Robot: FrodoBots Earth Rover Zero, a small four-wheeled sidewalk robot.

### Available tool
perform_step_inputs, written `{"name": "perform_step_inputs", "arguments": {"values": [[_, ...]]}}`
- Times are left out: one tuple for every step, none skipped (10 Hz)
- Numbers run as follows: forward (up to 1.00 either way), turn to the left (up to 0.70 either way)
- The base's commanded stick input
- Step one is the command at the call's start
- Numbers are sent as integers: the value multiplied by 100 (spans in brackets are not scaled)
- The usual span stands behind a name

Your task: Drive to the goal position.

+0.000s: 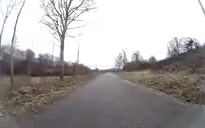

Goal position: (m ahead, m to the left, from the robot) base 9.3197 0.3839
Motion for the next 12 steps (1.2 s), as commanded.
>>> {"name": "perform_step_inputs", "arguments": {"values": [[100, 0], [100, 0], [100, 0], [100, 0], [100, 0], [100, 0], [100, 0], [100, 0], [100, 0], [100, 0], [100, 0], [100, 0]]}}
